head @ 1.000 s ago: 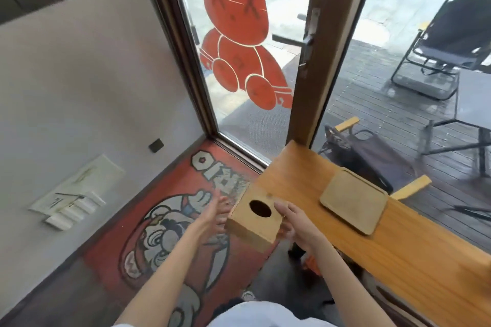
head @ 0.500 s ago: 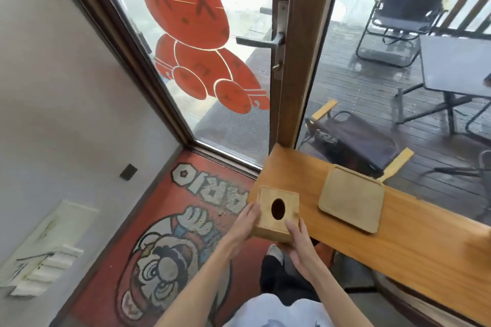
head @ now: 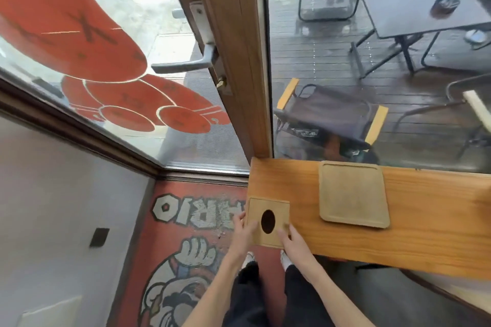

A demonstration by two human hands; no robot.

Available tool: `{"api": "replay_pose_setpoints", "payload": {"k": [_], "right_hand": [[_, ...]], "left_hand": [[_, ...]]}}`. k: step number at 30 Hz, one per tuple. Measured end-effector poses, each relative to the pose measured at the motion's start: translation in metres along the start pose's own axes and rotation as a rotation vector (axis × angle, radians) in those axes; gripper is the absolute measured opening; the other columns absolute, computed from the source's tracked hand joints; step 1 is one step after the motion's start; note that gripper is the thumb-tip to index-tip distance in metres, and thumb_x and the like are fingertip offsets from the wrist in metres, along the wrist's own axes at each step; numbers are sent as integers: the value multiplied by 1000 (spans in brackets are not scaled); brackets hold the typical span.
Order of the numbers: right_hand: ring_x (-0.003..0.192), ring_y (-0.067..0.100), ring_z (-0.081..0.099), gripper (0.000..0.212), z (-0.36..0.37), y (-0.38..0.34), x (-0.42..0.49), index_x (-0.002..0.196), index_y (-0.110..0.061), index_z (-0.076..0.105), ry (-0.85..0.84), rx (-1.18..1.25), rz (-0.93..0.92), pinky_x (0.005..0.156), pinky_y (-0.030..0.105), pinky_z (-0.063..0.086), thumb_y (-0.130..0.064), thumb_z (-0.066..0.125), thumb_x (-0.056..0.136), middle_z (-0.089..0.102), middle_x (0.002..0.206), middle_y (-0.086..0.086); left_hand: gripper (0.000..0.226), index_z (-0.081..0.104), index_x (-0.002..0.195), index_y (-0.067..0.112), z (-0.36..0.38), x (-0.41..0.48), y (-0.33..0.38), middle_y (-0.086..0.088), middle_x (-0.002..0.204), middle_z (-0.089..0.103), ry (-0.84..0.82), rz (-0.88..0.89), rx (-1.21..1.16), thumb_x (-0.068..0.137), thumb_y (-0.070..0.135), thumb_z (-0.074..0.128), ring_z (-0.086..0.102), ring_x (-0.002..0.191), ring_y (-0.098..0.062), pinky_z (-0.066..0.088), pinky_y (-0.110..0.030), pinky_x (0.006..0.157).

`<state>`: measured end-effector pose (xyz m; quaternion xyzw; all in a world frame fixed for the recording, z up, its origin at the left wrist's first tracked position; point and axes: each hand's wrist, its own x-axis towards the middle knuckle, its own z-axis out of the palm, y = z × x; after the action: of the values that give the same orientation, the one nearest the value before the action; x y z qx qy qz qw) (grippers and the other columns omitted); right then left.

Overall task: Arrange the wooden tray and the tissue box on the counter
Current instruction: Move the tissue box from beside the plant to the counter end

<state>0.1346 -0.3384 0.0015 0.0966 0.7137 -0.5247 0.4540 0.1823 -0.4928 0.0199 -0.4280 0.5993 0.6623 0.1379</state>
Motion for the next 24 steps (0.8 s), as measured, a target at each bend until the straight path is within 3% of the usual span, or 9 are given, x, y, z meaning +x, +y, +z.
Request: {"api": "replay_pose_setpoints", "payload": {"k": [3, 8, 12, 17, 19, 21, 24], "right_hand": [[151, 19, 28, 66, 9, 2, 17, 160, -24, 18, 49, 16, 40, 124, 43, 25, -46, 43, 103, 28, 165, -4], [151, 16, 29, 66, 28, 12, 35, 159, -29, 19, 112, 67, 47, 124, 42, 27, -48, 45, 101, 29, 164, -8], [151, 17, 29, 62, 41, 19, 34, 159, -28, 21, 189, 40, 44, 121, 38, 27, -43, 44, 103, 30, 163, -8], [150, 20, 31, 62, 55, 26, 30, 160, -26, 15, 255, -34, 29, 122, 39, 27, -40, 40, 105, 30, 164, -2], [149, 22, 33, 63, 58, 28, 30, 160, -28, 13, 271, -45, 34, 120, 39, 28, -44, 38, 105, 31, 164, -1], [150, 24, 32, 69, 58, 31, 29, 160, -32, 9, 263, -69, 44, 121, 41, 28, -52, 39, 102, 30, 165, -2], [151, 16, 29, 96, 51, 40, 25, 159, -40, 1, 199, -135, 10, 123, 44, 27, -71, 53, 85, 24, 166, -10]], "left_hand": [[44, 30, 134, 21, -3, 24, -13, -4, 132, 55, -9, -21, 24, 100, 29, 58, 59, 108, -9, 47, -19, 77], [46, 28, 134, 24, -20, 48, -24, 11, 124, 54, -75, 29, 54, 100, 29, 59, 56, 109, 3, 53, -9, 73], [56, 24, 138, 16, -29, 55, -30, -5, 134, 53, -175, -1, 33, 98, 28, 61, 59, 119, -16, 52, -24, 88], [52, 24, 138, 13, -37, 56, -38, -11, 141, 49, -226, 4, 32, 100, 22, 58, 57, 121, -18, 53, -23, 88], [62, 19, 143, 14, -40, 55, -38, -11, 145, 46, -262, -16, 40, 99, 28, 60, 54, 129, -23, 52, -32, 99], [65, 14, 147, 15, -43, 55, -34, -11, 151, 41, -305, -25, 68, 101, 27, 57, 49, 136, -25, 47, -40, 109], [76, 5, 156, 18, -54, 58, -31, -9, 163, 27, -342, -46, 65, 101, 34, 55, 40, 143, -24, 41, -38, 110]]}}
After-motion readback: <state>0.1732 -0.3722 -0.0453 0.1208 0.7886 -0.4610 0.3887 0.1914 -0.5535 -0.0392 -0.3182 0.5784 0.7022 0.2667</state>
